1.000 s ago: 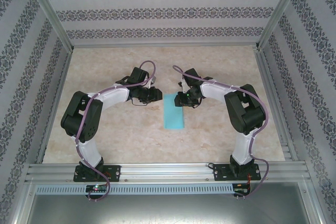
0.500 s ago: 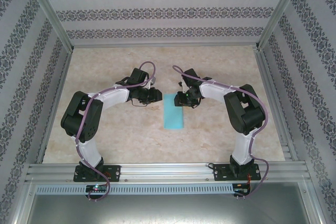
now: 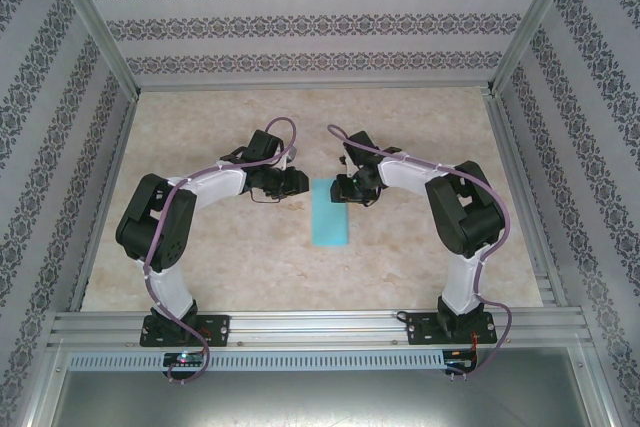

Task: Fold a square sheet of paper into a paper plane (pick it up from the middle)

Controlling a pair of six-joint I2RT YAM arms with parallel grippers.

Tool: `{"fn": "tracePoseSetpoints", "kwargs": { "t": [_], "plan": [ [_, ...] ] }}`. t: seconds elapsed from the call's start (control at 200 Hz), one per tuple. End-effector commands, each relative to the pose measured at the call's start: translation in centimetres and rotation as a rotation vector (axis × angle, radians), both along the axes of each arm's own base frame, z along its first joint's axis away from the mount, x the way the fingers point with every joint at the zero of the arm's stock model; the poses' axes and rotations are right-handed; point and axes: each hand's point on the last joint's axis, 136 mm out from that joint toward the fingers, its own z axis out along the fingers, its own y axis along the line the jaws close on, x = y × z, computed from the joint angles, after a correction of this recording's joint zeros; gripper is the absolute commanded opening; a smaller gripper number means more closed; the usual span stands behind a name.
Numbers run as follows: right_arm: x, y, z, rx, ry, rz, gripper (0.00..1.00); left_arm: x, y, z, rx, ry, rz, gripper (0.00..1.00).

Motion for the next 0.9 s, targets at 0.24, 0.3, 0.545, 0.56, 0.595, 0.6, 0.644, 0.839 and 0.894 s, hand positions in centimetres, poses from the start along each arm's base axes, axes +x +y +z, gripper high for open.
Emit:
{"fn": "tracePoseSetpoints", "kwargs": {
  "t": [0.24, 0.3, 0.545, 0.56, 0.595, 0.6, 0.644, 0.839, 0.894],
  "plan": [
    [0.60, 0.86, -0.20, -0.049, -0.018, 0.014, 0.43, -0.54, -0.73, -0.73, -0.024, 0.020, -0.017, 0.30],
    [0.54, 0.75, -0.35, -0.054, -0.011, 0.007, 0.43, -0.57, -0.70, -0.77, -0.022, 0.020, -0.017, 0.30],
    [0.36, 0.59, -0.50, -0.065, -0.009, 0.013, 0.42, -0.73, -0.67, -0.85, -0.021, 0.022, -0.019, 0.30],
    [0.35, 0.56, -0.51, -0.067, -0.010, 0.016, 0.42, -0.73, -0.68, -0.85, -0.021, 0.022, -0.019, 0.30],
    [0.28, 0.46, -0.52, -0.074, -0.009, 0.022, 0.41, -0.72, -0.71, -0.80, -0.022, 0.021, -0.019, 0.30],
    [0.28, 0.45, -0.52, -0.075, -0.009, 0.023, 0.41, -0.68, -0.69, -0.79, -0.022, 0.020, -0.018, 0.30],
    [0.25, 0.31, -0.43, -0.083, -0.013, 0.032, 0.41, -0.67, -0.68, -0.86, -0.021, 0.022, -0.018, 0.30],
    [0.14, 0.03, -0.26, -0.117, -0.027, 0.069, 0.41, -0.55, -0.82, -0.90, -0.023, 0.022, -0.018, 0.30],
    [0.16, 0.08, -0.24, -0.123, -0.033, 0.080, 0.41, -0.50, -0.86, -0.88, -0.023, 0.020, -0.019, 0.30]
  ]
}}
